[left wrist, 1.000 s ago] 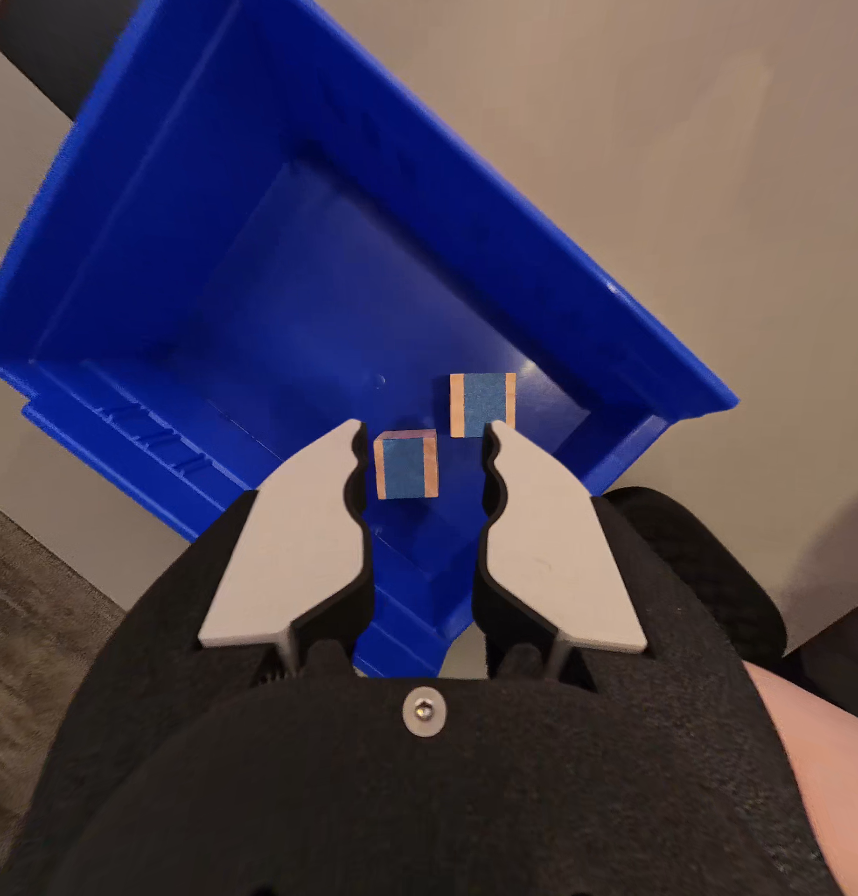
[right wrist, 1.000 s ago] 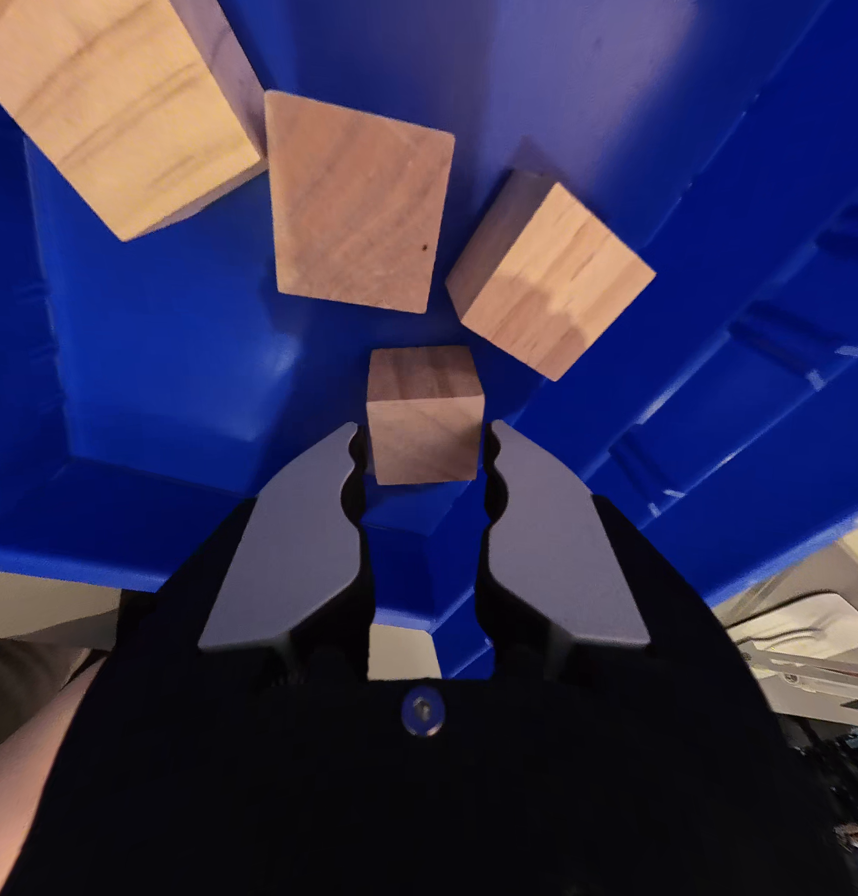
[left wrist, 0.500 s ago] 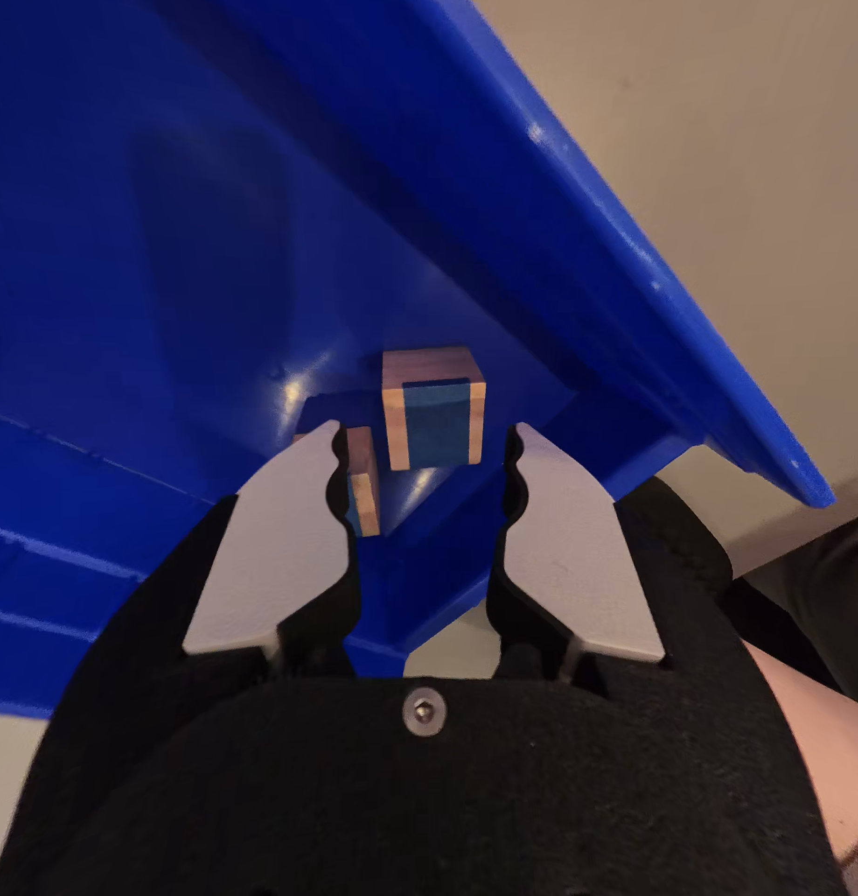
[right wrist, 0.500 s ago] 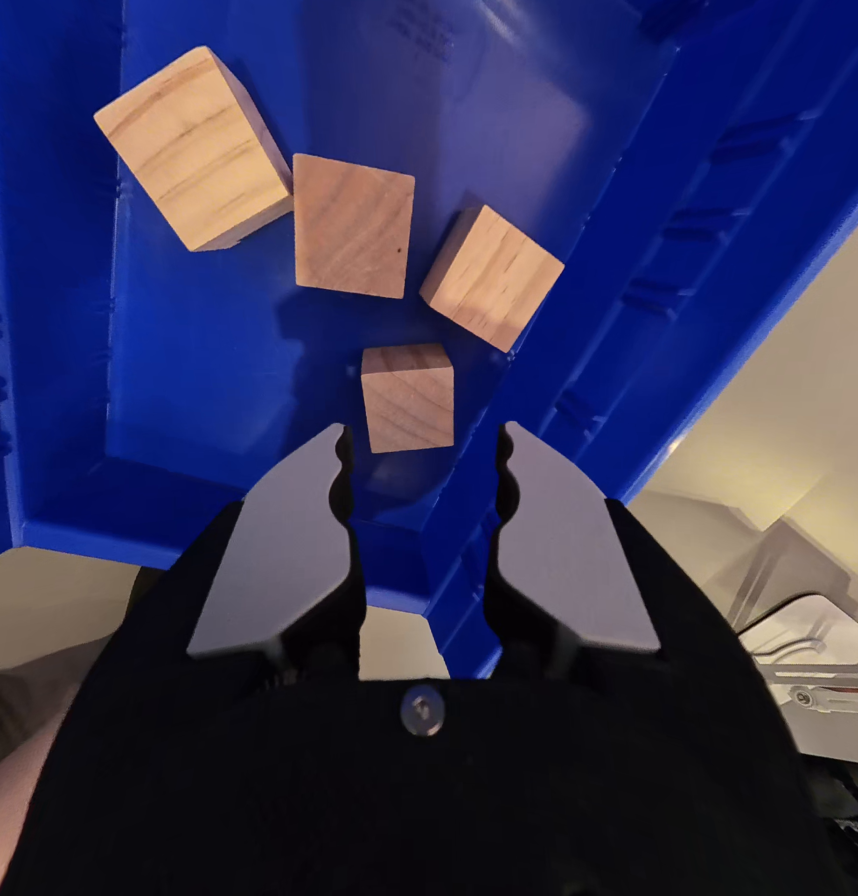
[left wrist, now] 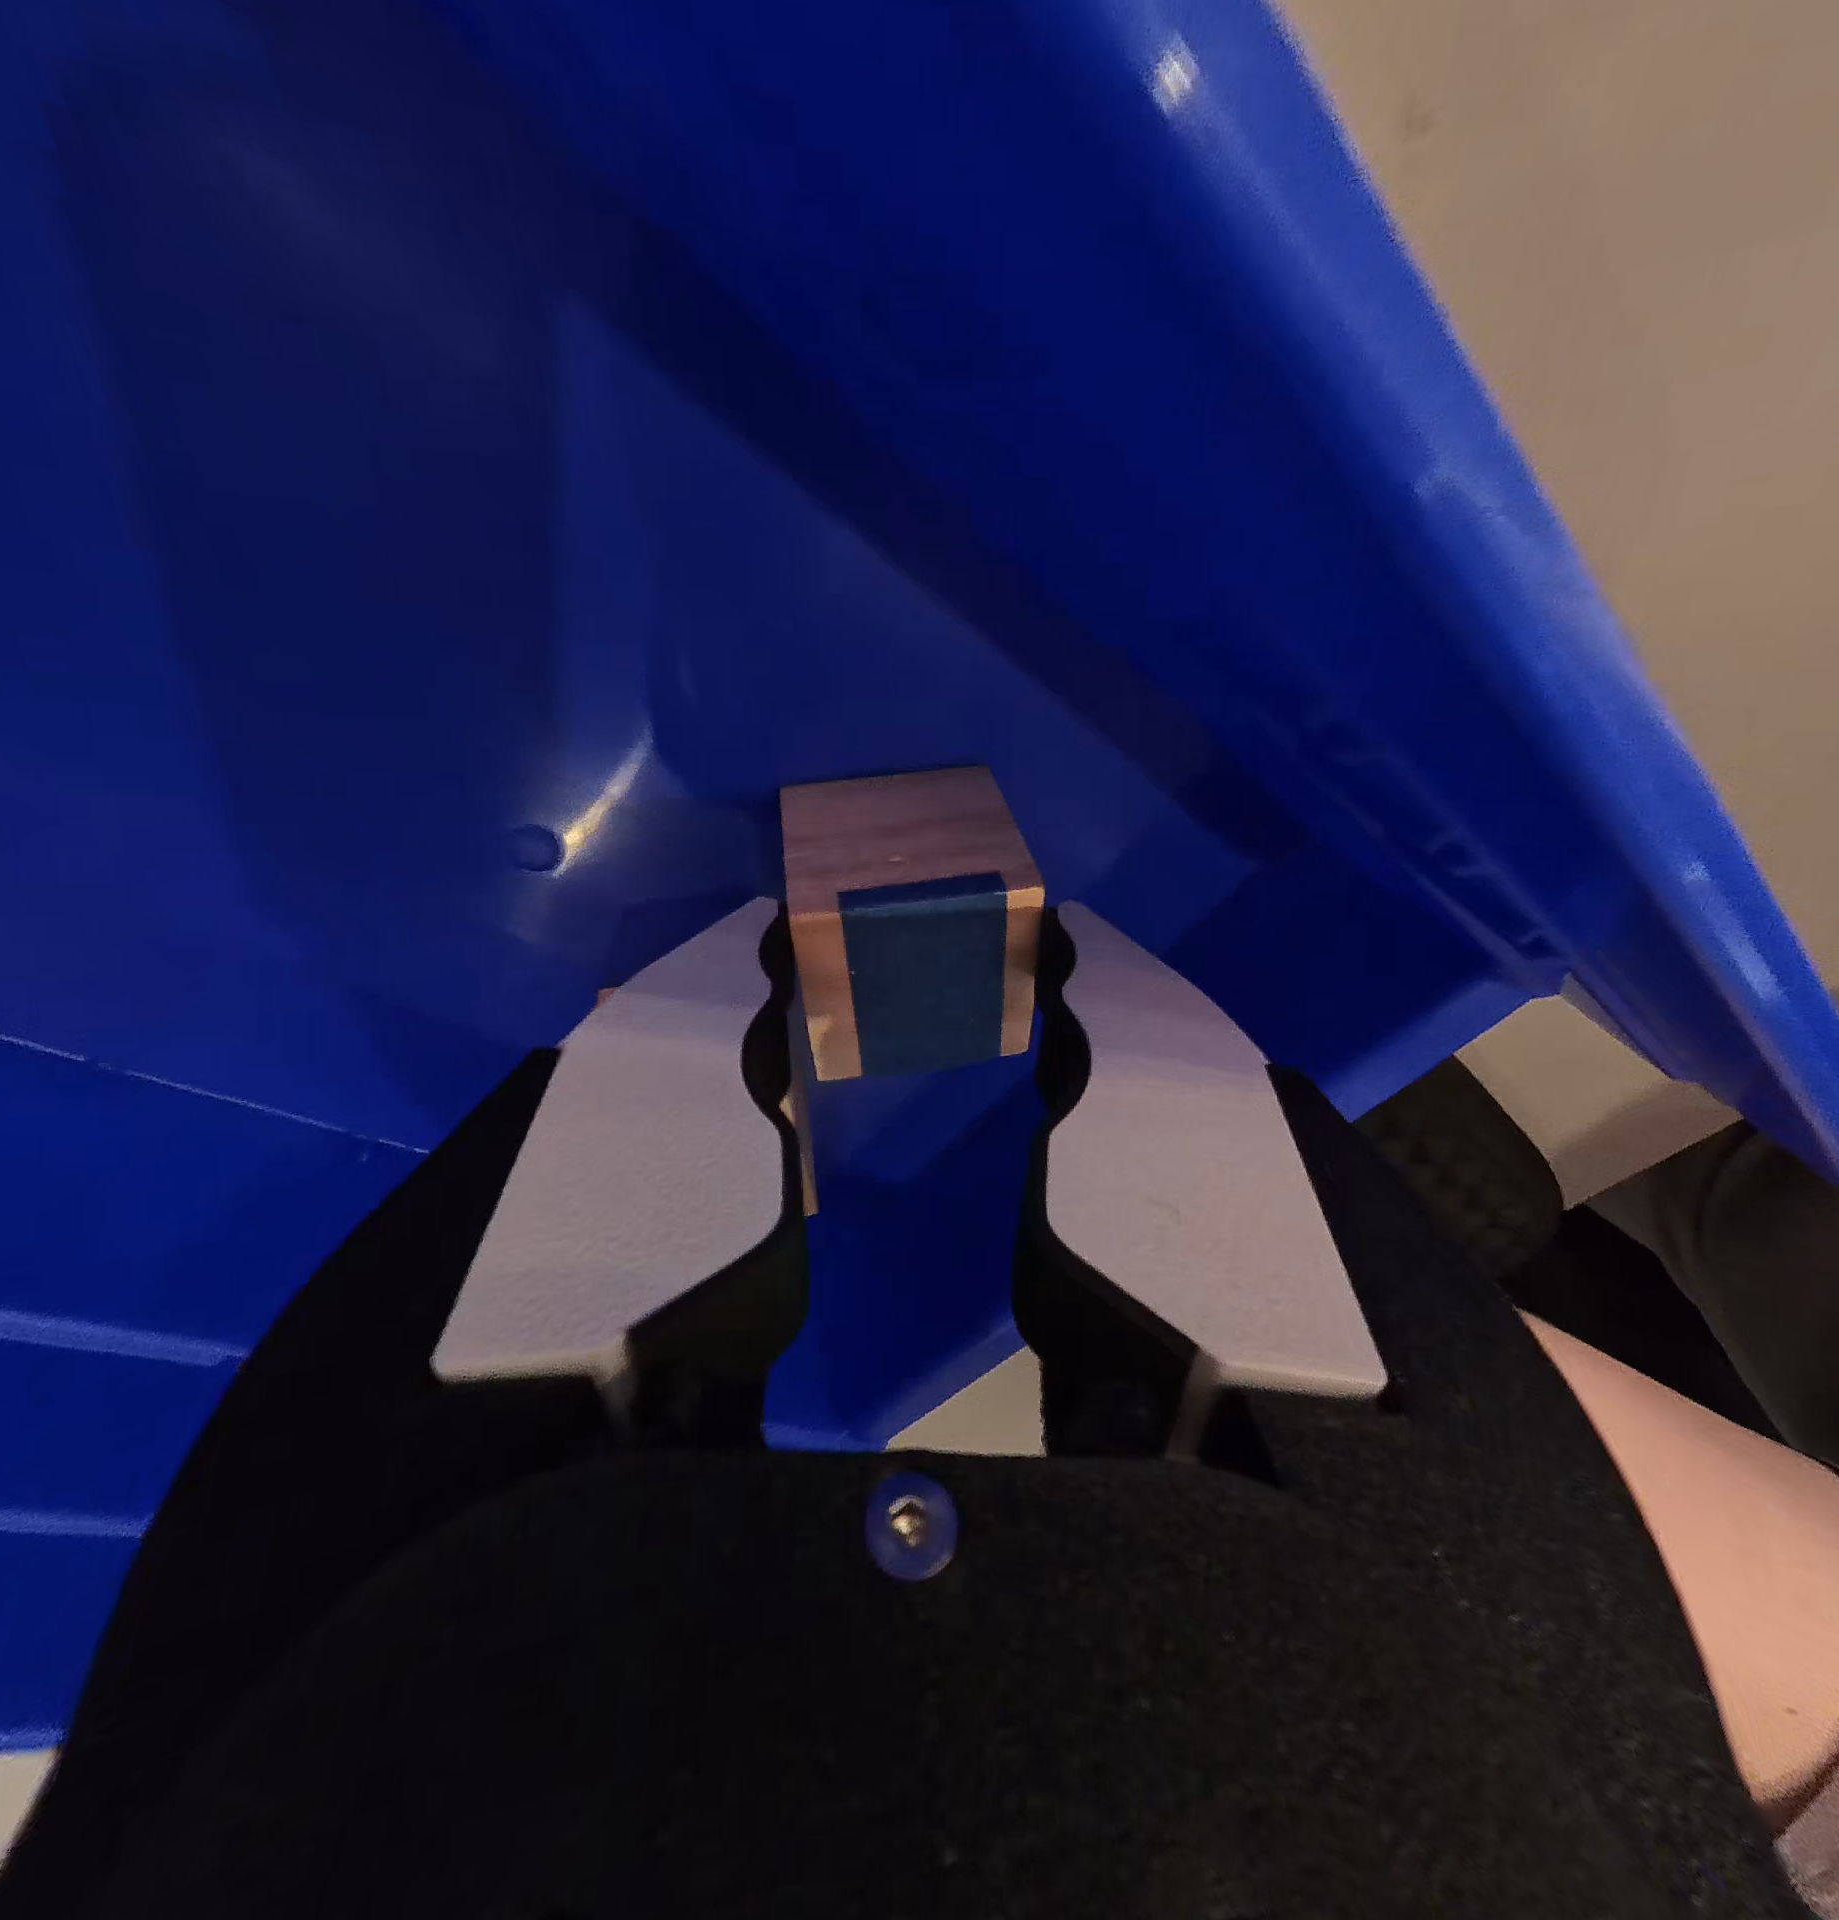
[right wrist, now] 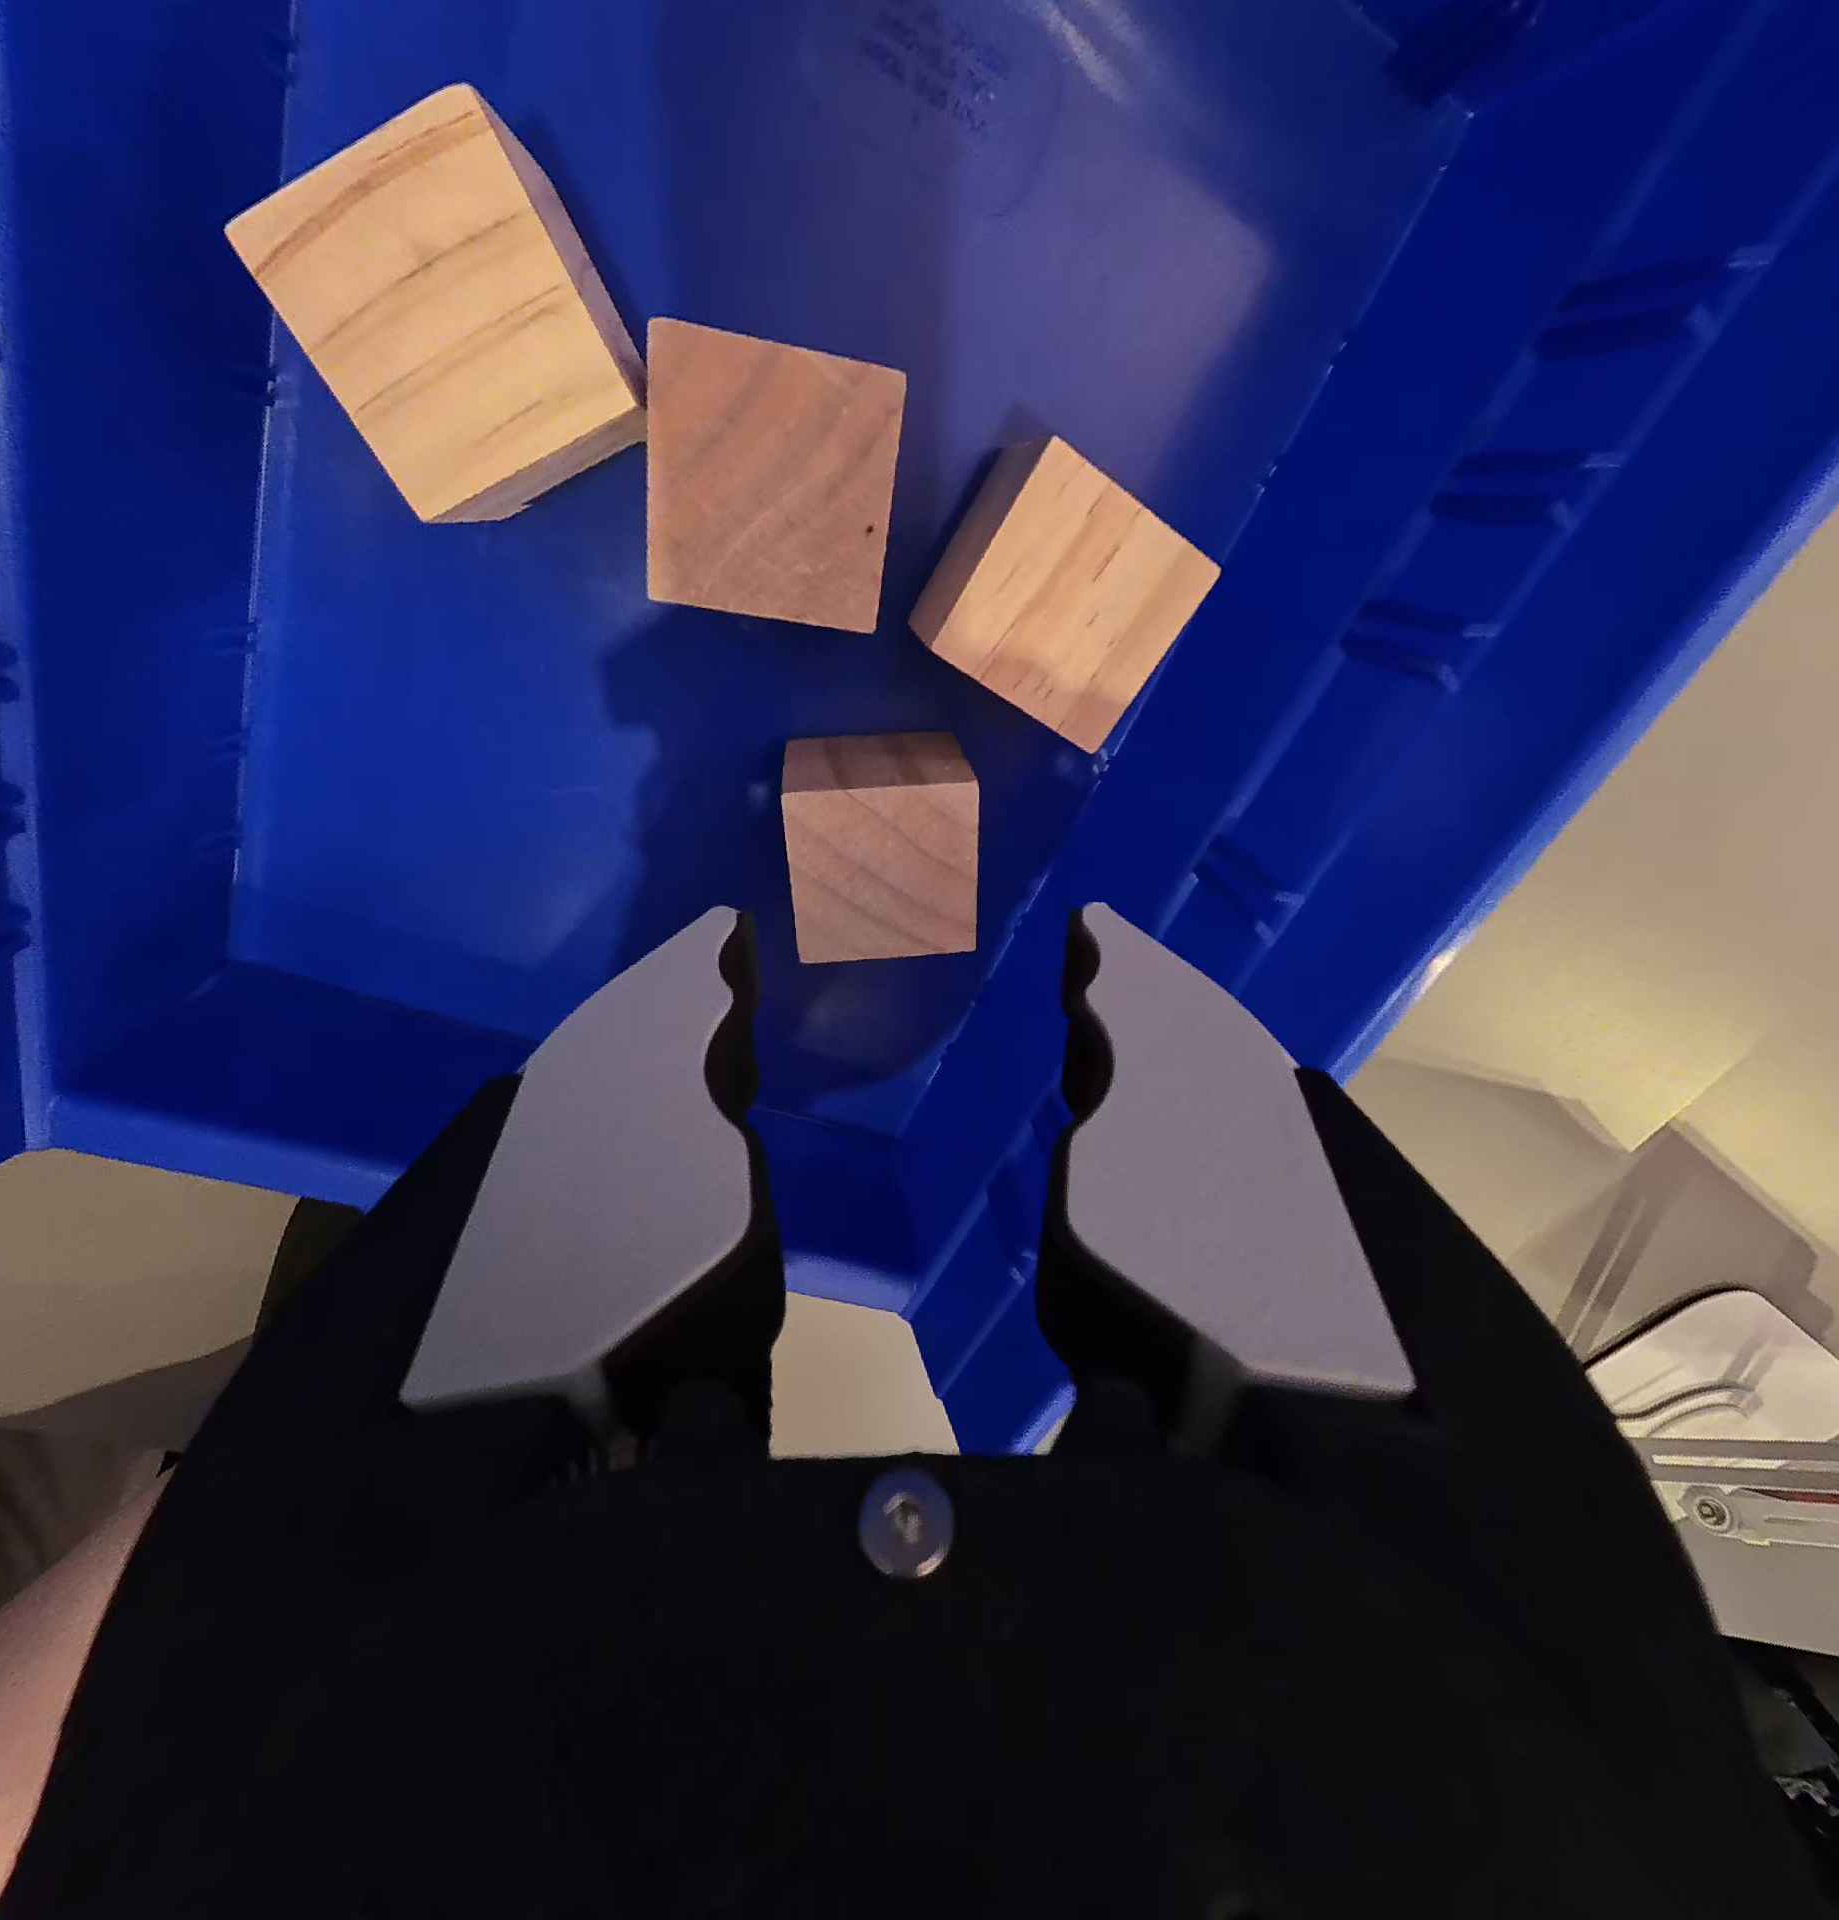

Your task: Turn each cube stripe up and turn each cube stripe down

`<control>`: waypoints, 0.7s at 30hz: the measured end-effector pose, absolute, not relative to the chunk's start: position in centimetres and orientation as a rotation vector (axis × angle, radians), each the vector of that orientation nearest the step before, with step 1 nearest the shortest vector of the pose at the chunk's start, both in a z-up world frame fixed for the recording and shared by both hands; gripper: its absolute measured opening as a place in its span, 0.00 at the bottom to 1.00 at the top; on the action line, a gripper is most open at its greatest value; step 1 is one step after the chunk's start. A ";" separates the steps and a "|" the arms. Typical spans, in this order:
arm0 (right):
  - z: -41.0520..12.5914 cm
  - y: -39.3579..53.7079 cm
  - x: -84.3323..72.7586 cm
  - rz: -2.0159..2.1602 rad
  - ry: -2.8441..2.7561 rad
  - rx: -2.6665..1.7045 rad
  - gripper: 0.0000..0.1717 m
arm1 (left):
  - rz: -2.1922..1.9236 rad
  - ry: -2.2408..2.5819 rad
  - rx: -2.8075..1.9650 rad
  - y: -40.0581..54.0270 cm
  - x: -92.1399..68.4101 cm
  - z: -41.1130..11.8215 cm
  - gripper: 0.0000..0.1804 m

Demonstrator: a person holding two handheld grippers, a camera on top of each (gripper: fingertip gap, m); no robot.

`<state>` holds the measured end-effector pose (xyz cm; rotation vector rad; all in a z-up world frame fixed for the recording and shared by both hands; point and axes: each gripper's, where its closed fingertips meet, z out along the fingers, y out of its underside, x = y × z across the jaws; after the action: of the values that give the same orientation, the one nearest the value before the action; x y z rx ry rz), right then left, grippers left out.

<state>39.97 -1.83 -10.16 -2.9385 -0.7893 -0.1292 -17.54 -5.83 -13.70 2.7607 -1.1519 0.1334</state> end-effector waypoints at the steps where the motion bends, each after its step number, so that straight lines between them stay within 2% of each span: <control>1: -10.1 -1.8 40.0 -0.131 -0.788 -2.935 0.34 | 0.116 -1.165 2.767 -5.7 -17.7 -13.5 0.25; 5: -9.0 -1.5 40.1 -0.180 -0.759 -2.894 0.34 | 0.139 -1.232 2.891 -4.4 -17.7 -11.3 0.25; 9: -5.5 -0.6 40.3 -0.322 -0.647 -2.762 0.33 | 0.346 -1.382 3.113 -2.8 -16.3 -6.5 0.25; 15: 5.7 1.8 33.6 -0.479 -0.640 -2.148 0.33 | 1.110 -1.603 3.201 -3.8 -10.8 2.4 0.25; 17: 9.3 2.3 27.6 -0.466 -0.778 -1.823 0.40 | 1.504 -1.507 3.136 -4.6 -8.7 5.5 0.25; 19: 10.2 0.6 18.9 -0.282 -1.004 -1.500 0.42 | 1.876 -1.460 3.004 -5.4 -6.7 8.3 0.24; 21: 9.4 -2.8 11.2 -0.047 -1.182 -1.262 0.43 | 2.082 -1.461 2.808 -6.8 -4.7 9.5 0.24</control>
<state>11.21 -2.79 9.39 -1.2618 -1.1820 -0.0471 -4.70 -6.75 9.52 2.8078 -1.4608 2.0820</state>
